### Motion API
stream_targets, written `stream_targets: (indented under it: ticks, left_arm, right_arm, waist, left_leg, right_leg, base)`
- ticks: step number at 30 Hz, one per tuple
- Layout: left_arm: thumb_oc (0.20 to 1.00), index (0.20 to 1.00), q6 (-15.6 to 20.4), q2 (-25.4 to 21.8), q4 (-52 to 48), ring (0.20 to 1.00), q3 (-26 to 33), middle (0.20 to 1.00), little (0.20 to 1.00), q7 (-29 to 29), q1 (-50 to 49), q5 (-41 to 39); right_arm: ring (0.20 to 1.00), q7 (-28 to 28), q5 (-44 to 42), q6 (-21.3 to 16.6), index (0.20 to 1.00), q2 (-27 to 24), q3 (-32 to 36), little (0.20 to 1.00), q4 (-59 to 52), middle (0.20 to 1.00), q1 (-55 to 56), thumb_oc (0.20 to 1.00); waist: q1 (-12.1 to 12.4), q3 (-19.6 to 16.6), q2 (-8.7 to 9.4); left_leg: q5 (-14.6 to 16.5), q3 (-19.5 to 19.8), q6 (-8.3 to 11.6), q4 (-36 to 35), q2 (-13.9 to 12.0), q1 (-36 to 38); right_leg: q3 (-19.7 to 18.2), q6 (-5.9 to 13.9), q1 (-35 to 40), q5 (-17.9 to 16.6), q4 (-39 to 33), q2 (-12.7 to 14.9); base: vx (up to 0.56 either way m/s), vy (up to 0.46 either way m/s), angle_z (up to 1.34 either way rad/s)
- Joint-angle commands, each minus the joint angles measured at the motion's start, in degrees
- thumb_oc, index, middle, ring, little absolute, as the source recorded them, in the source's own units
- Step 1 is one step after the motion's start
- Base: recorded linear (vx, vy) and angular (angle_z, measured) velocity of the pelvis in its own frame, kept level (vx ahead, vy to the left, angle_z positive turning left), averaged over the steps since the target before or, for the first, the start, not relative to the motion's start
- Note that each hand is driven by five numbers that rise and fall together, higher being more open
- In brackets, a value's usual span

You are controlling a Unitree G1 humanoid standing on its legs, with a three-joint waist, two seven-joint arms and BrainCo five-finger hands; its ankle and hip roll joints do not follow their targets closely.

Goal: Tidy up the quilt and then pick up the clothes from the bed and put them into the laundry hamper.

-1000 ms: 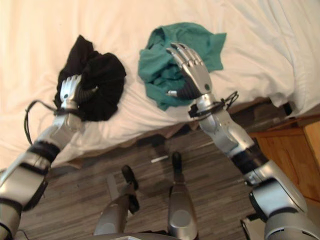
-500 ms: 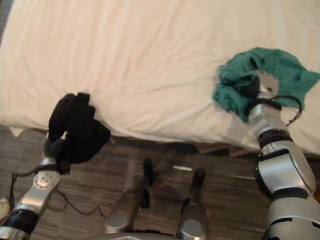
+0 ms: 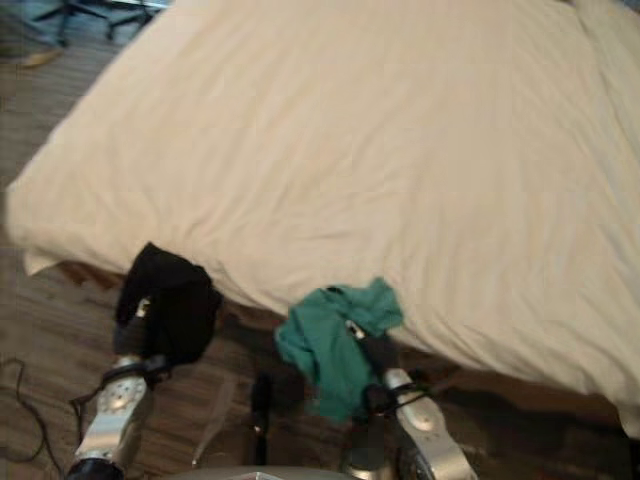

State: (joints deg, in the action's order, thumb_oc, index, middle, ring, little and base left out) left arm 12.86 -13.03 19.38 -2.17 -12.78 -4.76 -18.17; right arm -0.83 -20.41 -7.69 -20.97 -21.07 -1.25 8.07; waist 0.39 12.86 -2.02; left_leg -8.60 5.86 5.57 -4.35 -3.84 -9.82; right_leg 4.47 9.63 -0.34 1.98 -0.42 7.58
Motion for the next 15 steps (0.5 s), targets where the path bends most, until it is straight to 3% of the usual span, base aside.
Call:
stream_targets:
  ticks: [1,2,3,5,6,7,8,10,11,12,13,14,15]
  left_arm:
    - [0.200,0.200,4.82,-4.68,-0.27,0.200,-0.83,0.200,0.200,-3.05,4.66,-2.96]
    - [0.200,0.200,4.83,-3.98,-2.65,0.200,-2.21,0.200,0.200,-2.66,4.39,-3.45]
    - [0.200,0.200,4.77,-3.97,-2.73,0.200,-2.16,0.200,0.200,-2.67,4.37,-3.43]
    - [0.200,0.200,3.73,-5.00,-3.15,0.200,-1.62,0.200,0.200,-3.08,3.55,-0.12]
    - [0.200,0.200,3.05,-5.61,-3.96,0.200,-1.70,0.200,0.200,-3.00,2.55,1.19]
    - [0.200,0.200,2.20,-5.41,-3.59,0.200,-1.01,0.200,0.200,-3.38,0.54,2.79]
    - [0.200,0.200,1.75,-5.52,-4.08,0.200,-0.26,0.200,0.200,-3.86,-0.56,4.13]
    - [0.200,0.200,0.68,-5.74,-5.07,0.200,0.55,0.200,0.200,-3.38,-1.75,5.30]
    - [0.200,0.200,-0.19,-6.02,-5.08,0.200,0.71,0.200,0.200,-3.64,-2.35,5.95]
    - [0.200,0.200,-1.02,-6.66,-4.35,0.200,0.47,0.200,0.200,-4.15,-1.98,6.79]
    - [0.200,0.200,-1.26,-7.17,-3.33,0.200,-0.43,0.200,0.200,-3.14,-1.02,7.30]
    - [0.200,0.200,-1.27,-6.65,-0.10,0.200,-1.35,0.200,0.200,-2.39,0.51,6.47]
    - [0.200,0.200,-1.21,-6.91,1.70,0.200,-2.45,0.200,0.200,-1.69,1.38,7.61]
  right_arm:
    - [0.200,-0.66,0.54,-7.23,0.200,0.28,3.49,0.200,0.26,0.200,-13.34,0.200]
    - [0.200,-2.44,4.00,-6.87,0.200,-0.97,2.52,0.200,0.51,0.200,-16.23,0.200]
    - [0.200,-2.49,4.04,-6.87,0.200,-0.96,2.48,0.200,0.54,0.200,-16.30,0.200]
    - [0.200,-3.39,8.05,-5.71,0.200,-2.34,2.72,0.200,0.20,0.200,-15.77,0.200]
    - [0.200,-4.02,9.50,-4.85,0.200,-2.38,3.60,0.200,-0.21,0.200,-14.30,0.200]
    - [0.200,-4.75,12.64,-3.13,0.200,-2.48,6.09,0.200,-0.54,0.200,-10.66,0.200]
    - [0.200,-5.24,14.77,-2.45,0.200,-2.27,6.95,0.200,0.06,0.200,-9.24,0.200]
    - [0.200,-6.15,17.12,-1.66,0.200,-1.26,8.76,0.200,1.44,0.200,-7.20,0.200]
    - [0.200,-6.74,17.61,-0.88,0.200,-0.20,8.94,0.200,2.96,0.200,-6.99,0.200]
    - [0.200,-7.47,16.70,-0.83,0.200,0.64,9.76,0.200,4.64,0.200,-6.64,0.200]
    - [0.200,-7.70,15.44,-0.72,0.200,1.70,10.11,0.200,5.85,0.200,-6.37,0.200]
    - [0.200,-9.05,14.19,-0.48,0.200,2.41,11.25,0.200,10.26,0.200,-7.62,0.200]
    - [0.200,-10.29,14.16,-0.10,0.200,2.43,11.95,0.200,13.42,0.200,-8.56,0.200]
  waist:
    - [2.57,1.24,2.47]
    - [1.85,1.18,2.71]
    - [1.87,1.16,2.68]
    - [1.37,0.05,2.54]
    - [1.49,-0.67,2.27]
    - [2.02,-1.96,2.03]
    - [2.77,-2.42,2.31]
    - [3.83,-2.49,3.01]
    - [3.11,-1.66,3.55]
    - [1.65,-0.46,3.72]
    - [-0.09,0.73,2.69]
    - [-2.31,1.85,0.99]
    - [-3.47,1.93,0.37]
  left_leg:
    - [3.07,-8.73,2.71,-0.62,-1.42,0.96]
    - [3.18,-22.98,1.77,0.45,-5.96,1.24]
    - [3.02,-23.04,1.75,0.37,-6.00,1.17]
    - [3.00,-34.00,2.63,0.65,-9.70,3.41]
    - [1.74,-35.94,2.81,1.34,-10.57,4.03]
    - [1.54,-35.10,2.46,1.76,-9.71,4.11]
    - [1.67,-33.43,1.88,1.29,-8.69,3.89]
    - [3.83,-31.02,-0.69,0.33,-5.33,4.52]
    - [5.47,-29.54,-2.47,0.10,-2.67,5.59]
    - [6.04,-28.24,-3.28,-0.11,-1.77,6.05]
    - [4.87,-27.23,-3.41,-0.39,-2.38,5.88]
    - [5.11,-23.15,-2.96,-0.65,-1.26,6.54]
    - [6.23,-20.95,-2.54,-0.65,-0.45,7.43]
  right_leg:
    - [6.47,1.67,1.11,1.01,-1.34,2.57]
    - [14.22,2.60,2.64,-0.21,-2.19,5.52]
    - [14.18,2.57,2.57,-0.43,-2.34,5.46]
    - [19.87,3.32,4.95,-0.39,-2.43,7.02]
    - [21.76,2.74,5.95,-0.31,-1.86,7.16]
    - [24.30,2.20,8.31,1.31,-0.25,8.03]
    - [25.82,2.42,9.17,2.05,1.71,9.21]
    - [28.08,2.62,8.73,0.12,10.77,13.10]
    - [26.68,3.12,6.78,-2.07,19.03,15.98]
    - [21.43,2.94,3.17,-2.76,24.62,15.09]
    - [14.23,0.35,-1.95,0.50,25.61,8.72]
    - [3.27,1.03,-7.06,3.61,22.80,0.84]
    - [0.20,-0.02,-8.33,3.17,15.59,0.10]
  base:
    - [-0.10,0.082,1.88]
    - [-0.07,0.091,2.05]
    - [-0.11,0.121,2.15]
    - [0.04,0.055,2.24]
    - [0.28,0.127,2.46]
    - [0.31,0.191,2.36]
    - [0.28,0.204,2.76]
    - [0.22,0.190,2.08]
    - [0.22,0.191,1.78]
    - [0.08,0.141,1.94]
    - [0.10,0.069,2.23]
    - [0.20,-0.026,2.50]
    - [0.43,-0.149,3.49]
